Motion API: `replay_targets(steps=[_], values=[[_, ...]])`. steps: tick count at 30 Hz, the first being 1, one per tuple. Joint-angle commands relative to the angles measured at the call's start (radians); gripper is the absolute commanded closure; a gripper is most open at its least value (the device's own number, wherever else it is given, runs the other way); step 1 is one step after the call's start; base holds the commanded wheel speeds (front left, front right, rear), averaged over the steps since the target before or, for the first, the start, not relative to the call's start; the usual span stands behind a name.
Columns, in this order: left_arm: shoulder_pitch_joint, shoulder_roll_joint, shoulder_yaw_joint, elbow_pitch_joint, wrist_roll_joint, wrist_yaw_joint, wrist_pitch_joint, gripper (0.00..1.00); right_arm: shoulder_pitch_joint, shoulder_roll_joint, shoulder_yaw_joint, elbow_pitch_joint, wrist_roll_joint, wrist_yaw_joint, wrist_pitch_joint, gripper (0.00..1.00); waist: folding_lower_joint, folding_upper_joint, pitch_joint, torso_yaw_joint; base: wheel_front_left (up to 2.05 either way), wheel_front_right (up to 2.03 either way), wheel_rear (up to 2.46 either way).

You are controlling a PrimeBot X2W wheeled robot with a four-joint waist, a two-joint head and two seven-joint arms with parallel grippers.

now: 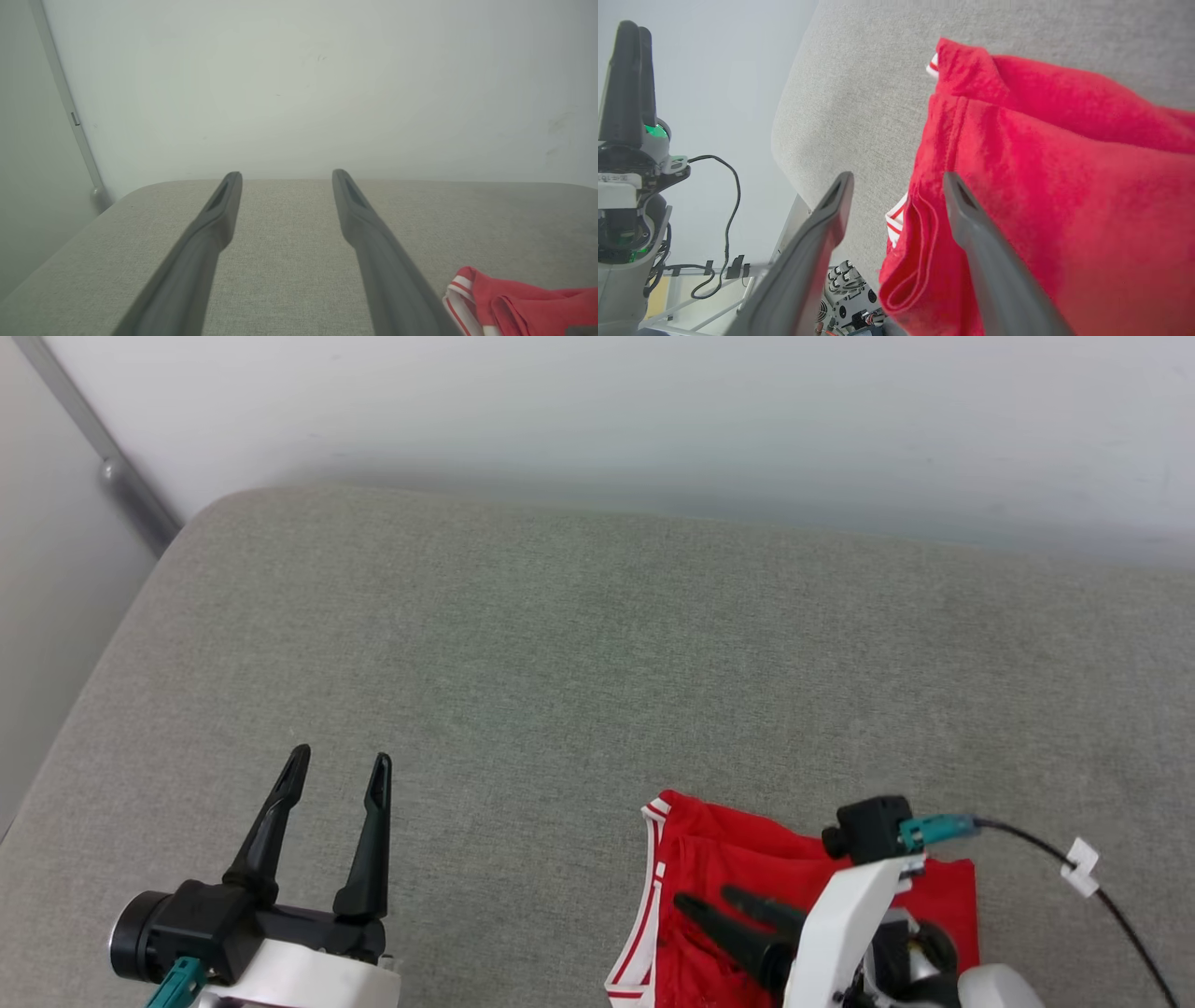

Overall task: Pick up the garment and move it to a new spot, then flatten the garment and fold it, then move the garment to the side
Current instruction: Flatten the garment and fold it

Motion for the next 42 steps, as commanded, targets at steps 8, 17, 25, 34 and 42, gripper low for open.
replay_targets(steps=[8, 17, 25, 34, 42], values=[[-0.001, -0.006, 0.001, -0.005, 0.005, -0.001, -0.002, 0.00, -0.124, -0.014, -0.110, -0.119, -0.310, 0.000, -0.029, 0.00, 0.0000, -0.0001, 0.000, -0.039, 0.00, 0.00, 0.00], [-0.018, -0.008, -0.011, -0.006, 0.001, -0.001, -0.002, 0.00, -0.175, -0.235, -0.307, -0.151, -0.603, 0.000, -0.284, 0.00, 0.0000, -0.0001, 0.010, -0.073, 0.00, 0.00, 0.00], [-0.015, -0.005, -0.029, -0.011, -0.005, -0.001, -0.002, 0.00, -0.031, -0.267, -0.414, -0.204, -0.598, 0.000, -0.556, 0.00, 0.0000, -0.0001, 0.021, -0.087, 0.00, 0.00, 0.00], [-0.001, -0.012, -0.034, -0.016, -0.005, -0.001, -0.002, 0.00, 0.114, -0.131, -0.456, -0.256, -0.632, 0.000, -0.729, 0.00, 0.0000, -0.0001, 0.022, -0.091, 0.00, 0.00, 0.00], [0.015, -0.022, -0.042, -0.018, 0.001, -0.001, -0.002, 0.00, 0.171, -0.064, -0.438, -0.267, -0.643, 0.000, -0.812, 0.00, 0.0000, -0.0001, 0.012, -0.096, 0.00, 0.00, 0.00]])
